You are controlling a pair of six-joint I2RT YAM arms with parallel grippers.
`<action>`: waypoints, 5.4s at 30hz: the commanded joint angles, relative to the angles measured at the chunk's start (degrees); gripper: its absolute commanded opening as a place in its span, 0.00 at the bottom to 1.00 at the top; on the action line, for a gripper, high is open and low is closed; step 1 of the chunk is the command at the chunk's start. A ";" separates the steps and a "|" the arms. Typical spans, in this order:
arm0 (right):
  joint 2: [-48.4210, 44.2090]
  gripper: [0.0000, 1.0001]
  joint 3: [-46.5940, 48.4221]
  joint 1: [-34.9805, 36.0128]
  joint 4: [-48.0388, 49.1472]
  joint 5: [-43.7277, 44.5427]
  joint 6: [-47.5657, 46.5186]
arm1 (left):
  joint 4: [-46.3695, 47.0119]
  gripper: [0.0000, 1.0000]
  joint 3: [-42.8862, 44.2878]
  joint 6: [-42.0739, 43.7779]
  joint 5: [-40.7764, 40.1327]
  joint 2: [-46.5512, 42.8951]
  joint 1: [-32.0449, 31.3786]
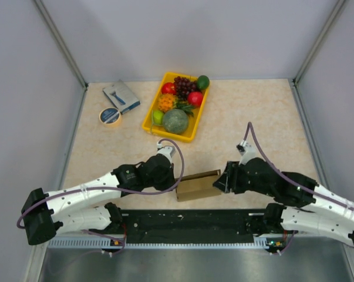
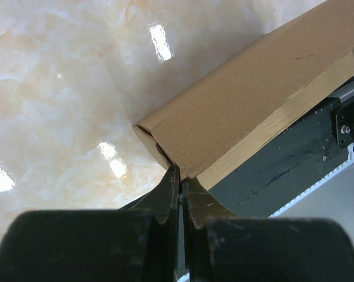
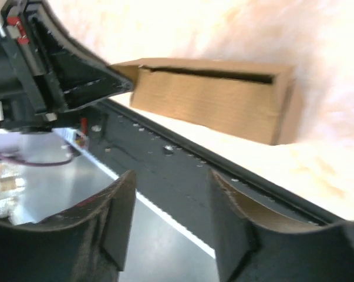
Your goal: Fold the paper box
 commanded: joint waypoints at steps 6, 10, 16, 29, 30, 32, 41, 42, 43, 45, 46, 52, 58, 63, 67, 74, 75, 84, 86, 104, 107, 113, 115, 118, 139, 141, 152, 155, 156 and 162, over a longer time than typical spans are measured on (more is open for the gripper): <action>13.72 0.40 12.26 -14.27 -12.53 1.98 -24.19 | -1.33 0.00 -1.05 -0.99 0.25 1.10 -0.33; 18.29 0.36 14.37 -14.71 -10.68 2.35 -28.25 | -1.77 0.00 -0.61 -0.82 0.25 1.36 -0.33; 21.73 0.33 12.09 -15.15 -5.85 1.29 -29.40 | -1.33 0.00 -1.48 -1.70 -1.15 0.22 -0.50; 25.08 0.08 7.35 -15.24 1.19 -1.08 -28.26 | 0.95 0.14 -2.89 -2.93 -2.73 -0.48 -2.78; 24.47 0.01 7.17 -15.33 1.19 -0.73 -28.08 | 1.04 0.18 -2.89 -2.84 -3.00 -1.09 -2.96; 23.85 0.00 6.47 -15.24 1.27 -0.38 -28.17 | 1.04 0.28 -3.07 -2.58 -3.43 -1.98 -3.23; 19.46 0.00 3.48 -15.24 2.86 1.03 -29.66 | -0.01 0.91 -3.68 4.26 -8.09 -15.50 -3.31; 19.19 0.00 3.30 -15.24 3.03 1.03 -29.84 | 0.77 0.92 -3.86 5.93 -8.10 -18.30 -3.31; 19.01 0.00 3.21 -15.33 3.29 0.94 -29.84 | 2.17 0.98 -4.21 7.95 -6.70 -19.63 -3.31; 18.84 0.00 3.04 -15.24 3.82 0.33 -30.19 | 6.73 0.98 -6.13 14.71 -5.03 -21.83 -3.23; 18.84 0.00 3.04 -15.24 4.00 0.06 -30.28 | 10.84 0.98 -6.58 17.35 -1.37 -21.76 -3.31; 18.75 0.00 2.69 -15.24 4.70 -1.43 -30.37 | 18.18 0.98 -3.52 32.65 7.45 -8.77 -3.23; 18.84 0.00 2.77 -15.24 4.97 -2.31 -30.28 | 17.47 0.98 6.77 40.39 17.11 9.25 -3.14; 19.01 0.00 3.48 -15.33 4.88 -2.93 -30.46 | 16.77 0.98 9.85 42.86 15.48 17.44 -3.66; 19.89 0.00 4.61 -15.33 4.79 -4.42 -30.11 | 18.00 0.98 8.62 44.26 10.55 18.15 -4.81; 21.03 0.00 5.67 -15.24 4.35 -5.74 -29.67 | 21.16 0.84 6.25 44.53 4.57 19.37 -6.65; 21.38 0.00 5.93 -15.24 4.26 -5.91 -29.66 | 21.52 0.82 5.99 44.53 2.47 19.55 -6.83; 21.65 0.00 7.52 -15.24 0.84 -7.59 -28.26 | 22.66 0.54 4.32 44.36 -4.93 21.31 -9.55; 21.91 0.00 8.40 -15.24 -0.39 -8.55 -27.38 | 23.01 0.50 4.14 43.92 -5.46 21.57 -9.64; 11.64 0.00 -5.48 -12.60 11.47 0.14 -29.66 | 29.25 0.46 -0.60 44.53 -9.07 21.40 -12.02; 10.84 0.00 -4.44 -11.90 7.62 4.96 -31.16 | 29.25 0.45 -0.87 44.53 -9.15 22.01 -12.02; 15.05 0.00 -2.33 -6.72 4.80 11.39 -29.41 | 28.90 0.43 -1.75 45.94 -8.89 22.89 -12.10; 15.67 0.00 -3.37 -5.93 4.79 10.88 -25.65 | 29.25 0.43 -1.93 46.02 -9.06 23.07 -12.02; 12.26 0.21 -4.96 -6.01 5.23 7.90 -19.76 | 29.25 0.43 -1.58 45.94 -9.32 24.03 -12.10; 20.59 0.02 2.61 -33.88 18.75 -34.29 0.38 | 29.17 0.43 -0.87 45.41 -10.82 25.09 -13.51; 20.68 0.01 -0.55 -32.91 23.57 -34.65 1.27 | 29.25 0.43 -0.78 45.50 -10.82 25.44 -13.60; 18.22 0.00 -16.91 -31.15 33.97 -32.73 3.65 | 31.28 0.47 -1.40 45.15 -11.08 25.18 -13.60; 18.75 0.00 -17.71 -31.32 33.97 -31.93 2.86 | 30.84 0.72 -1.14 43.13 -9.86 22.55 -13.60; 18.84 0.00 -17.36 -31.50 33.97 -31.93 2.77 | 29.97 0.77 -0.87 41.82 -8.64 20.19 -13.60; 19.36 0.00 -15.42 -31.50 34.06 -31.76 2.51 | 20.57 0.98 3.77 32.96 -4.84 6.58 -13.07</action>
